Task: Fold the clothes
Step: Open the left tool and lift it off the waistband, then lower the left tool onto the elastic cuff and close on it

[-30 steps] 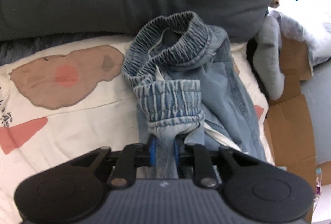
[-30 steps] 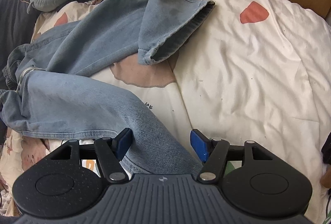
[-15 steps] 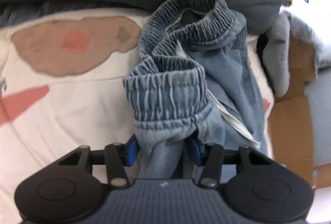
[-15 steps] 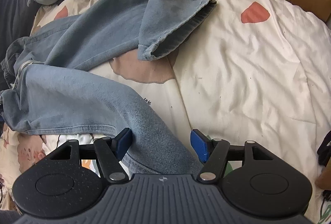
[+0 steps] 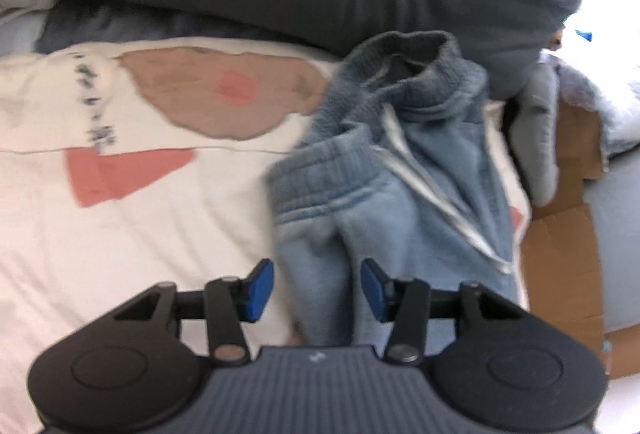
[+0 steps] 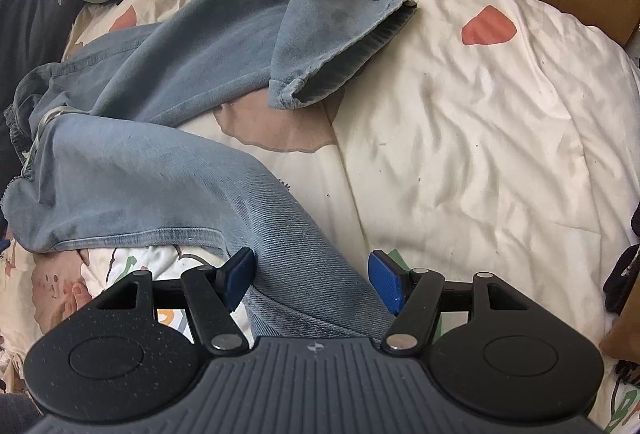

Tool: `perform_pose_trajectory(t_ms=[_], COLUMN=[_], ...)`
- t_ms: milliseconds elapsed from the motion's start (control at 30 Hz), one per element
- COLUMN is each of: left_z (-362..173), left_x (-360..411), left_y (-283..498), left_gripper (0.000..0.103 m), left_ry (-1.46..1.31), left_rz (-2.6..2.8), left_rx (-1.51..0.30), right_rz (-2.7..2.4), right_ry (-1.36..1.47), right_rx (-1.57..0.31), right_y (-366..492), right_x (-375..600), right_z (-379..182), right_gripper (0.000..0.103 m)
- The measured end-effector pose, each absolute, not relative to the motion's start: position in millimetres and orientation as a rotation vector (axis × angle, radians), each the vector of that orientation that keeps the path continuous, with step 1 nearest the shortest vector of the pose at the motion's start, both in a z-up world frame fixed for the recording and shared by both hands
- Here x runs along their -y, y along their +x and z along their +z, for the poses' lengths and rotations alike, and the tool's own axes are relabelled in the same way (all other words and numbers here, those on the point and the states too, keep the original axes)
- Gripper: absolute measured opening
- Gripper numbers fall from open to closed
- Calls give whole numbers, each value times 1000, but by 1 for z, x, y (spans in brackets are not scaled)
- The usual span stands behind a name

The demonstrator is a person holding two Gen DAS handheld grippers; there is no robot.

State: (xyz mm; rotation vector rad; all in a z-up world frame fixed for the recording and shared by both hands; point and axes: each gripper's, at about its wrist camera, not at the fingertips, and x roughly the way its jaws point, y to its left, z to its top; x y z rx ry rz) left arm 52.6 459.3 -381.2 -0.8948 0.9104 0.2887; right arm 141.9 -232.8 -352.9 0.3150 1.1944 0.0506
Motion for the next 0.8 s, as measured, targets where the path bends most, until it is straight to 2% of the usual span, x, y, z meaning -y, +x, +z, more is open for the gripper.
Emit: perform_pose_trajectory(t_ms=[233,533,667,800], left_z=[-404,-398,-405,-402], left_x=[-462,-465,-467,-469], left_y=[58,57,59,55], left_gripper=[39,34,25,25], left_ry=[-879,-853,-818,-870], left_rz=[325,372,395,370], left_rx=[-972,-972,-1033,-993], right_rz=[50,55,52,53], right_ry=[313,307,311,308], right_rx=[-1202,-1214,-1215,-1217], right_y=[141,142,142,141], right_x=[233,234,233,232], right_z=[-356,-357,-359,-359], right_gripper=[69,69,70,70])
